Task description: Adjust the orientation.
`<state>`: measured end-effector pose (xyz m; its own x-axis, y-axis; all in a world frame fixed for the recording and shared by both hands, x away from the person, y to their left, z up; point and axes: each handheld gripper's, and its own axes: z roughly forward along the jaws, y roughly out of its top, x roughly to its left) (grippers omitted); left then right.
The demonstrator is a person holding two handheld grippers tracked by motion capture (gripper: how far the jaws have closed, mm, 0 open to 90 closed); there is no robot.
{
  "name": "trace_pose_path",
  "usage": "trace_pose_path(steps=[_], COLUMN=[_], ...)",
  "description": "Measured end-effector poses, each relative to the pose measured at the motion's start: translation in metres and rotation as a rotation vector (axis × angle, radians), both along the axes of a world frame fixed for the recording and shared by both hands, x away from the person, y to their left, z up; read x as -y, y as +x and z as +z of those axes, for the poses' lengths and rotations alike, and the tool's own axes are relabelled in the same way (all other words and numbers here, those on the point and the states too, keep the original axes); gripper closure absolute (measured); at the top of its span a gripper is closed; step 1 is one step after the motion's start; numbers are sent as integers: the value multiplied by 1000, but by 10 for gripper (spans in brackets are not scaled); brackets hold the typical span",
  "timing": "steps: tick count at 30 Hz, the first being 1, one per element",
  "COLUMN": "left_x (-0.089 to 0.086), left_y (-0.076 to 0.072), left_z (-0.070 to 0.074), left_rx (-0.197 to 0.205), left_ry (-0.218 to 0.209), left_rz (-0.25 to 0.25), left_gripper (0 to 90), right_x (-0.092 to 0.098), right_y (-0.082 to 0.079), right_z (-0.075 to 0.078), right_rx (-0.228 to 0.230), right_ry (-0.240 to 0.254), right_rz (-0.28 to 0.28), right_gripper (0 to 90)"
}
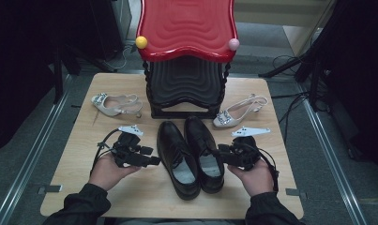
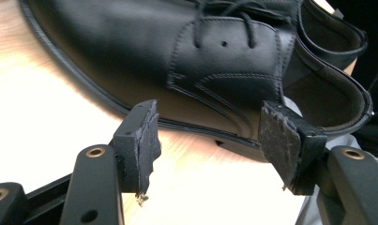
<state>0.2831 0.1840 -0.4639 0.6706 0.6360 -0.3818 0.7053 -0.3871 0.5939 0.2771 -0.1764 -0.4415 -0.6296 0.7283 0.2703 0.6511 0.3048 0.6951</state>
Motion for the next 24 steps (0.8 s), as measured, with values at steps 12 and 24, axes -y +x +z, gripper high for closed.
trace_pose_path(steps=[12, 24], left_x=[-6, -5], left_y=[15, 21], left_z=[1, 2], left_rx=[9, 21], left_ry=[15, 26], left_rz=[14, 10], left_gripper=[393, 399], right_x=[-22, -44], right_y=[-17, -4], right_z=[-11, -26], right_rx=[-56, -154], right_ry=[-22, -59], right_rz=[42, 32], right_gripper=[609, 562])
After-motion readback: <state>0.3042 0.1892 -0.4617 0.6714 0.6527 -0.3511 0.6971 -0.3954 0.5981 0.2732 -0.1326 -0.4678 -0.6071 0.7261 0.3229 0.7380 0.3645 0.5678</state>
